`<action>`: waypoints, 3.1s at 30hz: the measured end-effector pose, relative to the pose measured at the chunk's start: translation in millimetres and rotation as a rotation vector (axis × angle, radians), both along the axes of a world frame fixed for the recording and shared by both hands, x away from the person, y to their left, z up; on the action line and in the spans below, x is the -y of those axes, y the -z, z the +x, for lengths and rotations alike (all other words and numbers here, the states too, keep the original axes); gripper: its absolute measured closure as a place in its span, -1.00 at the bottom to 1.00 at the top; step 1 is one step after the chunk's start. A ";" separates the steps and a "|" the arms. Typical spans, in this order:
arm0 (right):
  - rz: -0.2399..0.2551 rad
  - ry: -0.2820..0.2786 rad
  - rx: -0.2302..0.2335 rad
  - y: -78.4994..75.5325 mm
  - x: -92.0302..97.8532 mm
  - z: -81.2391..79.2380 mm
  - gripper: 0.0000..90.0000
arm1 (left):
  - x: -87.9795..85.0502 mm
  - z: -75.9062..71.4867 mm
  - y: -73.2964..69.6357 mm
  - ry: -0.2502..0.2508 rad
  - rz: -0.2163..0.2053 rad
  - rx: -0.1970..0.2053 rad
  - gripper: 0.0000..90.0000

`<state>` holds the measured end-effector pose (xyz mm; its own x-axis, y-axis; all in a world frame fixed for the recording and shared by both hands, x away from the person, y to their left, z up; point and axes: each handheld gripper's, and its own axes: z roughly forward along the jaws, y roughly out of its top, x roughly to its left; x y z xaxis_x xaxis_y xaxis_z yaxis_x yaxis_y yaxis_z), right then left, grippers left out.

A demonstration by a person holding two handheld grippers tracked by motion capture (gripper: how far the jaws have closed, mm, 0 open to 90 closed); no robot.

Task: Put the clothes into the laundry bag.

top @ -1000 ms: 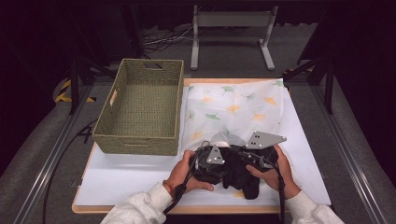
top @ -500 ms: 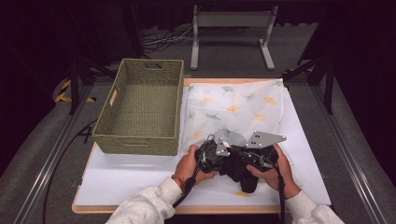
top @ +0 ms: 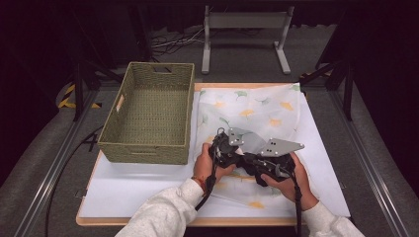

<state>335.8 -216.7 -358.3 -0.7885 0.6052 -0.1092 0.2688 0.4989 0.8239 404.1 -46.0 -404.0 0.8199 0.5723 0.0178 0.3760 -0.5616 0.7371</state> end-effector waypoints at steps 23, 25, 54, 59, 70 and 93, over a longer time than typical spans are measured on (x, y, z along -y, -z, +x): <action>-0.009 0.011 0.006 0.3 2.4 0.9 0.98 | -65.7 -35.0 -0.7 0.140 0.060 0.046 0.17; -0.006 0.009 0.010 -1.7 2.0 0.4 0.98 | -65.3 -31.0 3.7 0.140 0.084 0.047 0.36; -0.008 0.001 -0.024 3.6 3.2 2.4 0.98 | -21.4 8.5 13.8 0.041 0.165 0.088 0.93; -0.006 0.006 -0.030 2.7 5.5 1.9 0.98 | -28.2 4.1 8.2 0.067 0.120 0.076 0.88; -0.012 0.037 -0.033 3.3 12.8 4.1 0.98 | -49.8 -43.7 -6.4 0.225 -0.019 0.100 0.67; -0.015 0.063 -0.054 6.9 14.0 7.7 0.98 | 29.5 -27.1 33.2 0.241 0.013 0.098 0.89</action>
<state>343.5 -230.6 -365.2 -0.7543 0.6521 -0.0766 0.3441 0.4919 0.7998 377.1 -75.6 -437.2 0.9267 0.3595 0.1098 0.1572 -0.6359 0.7556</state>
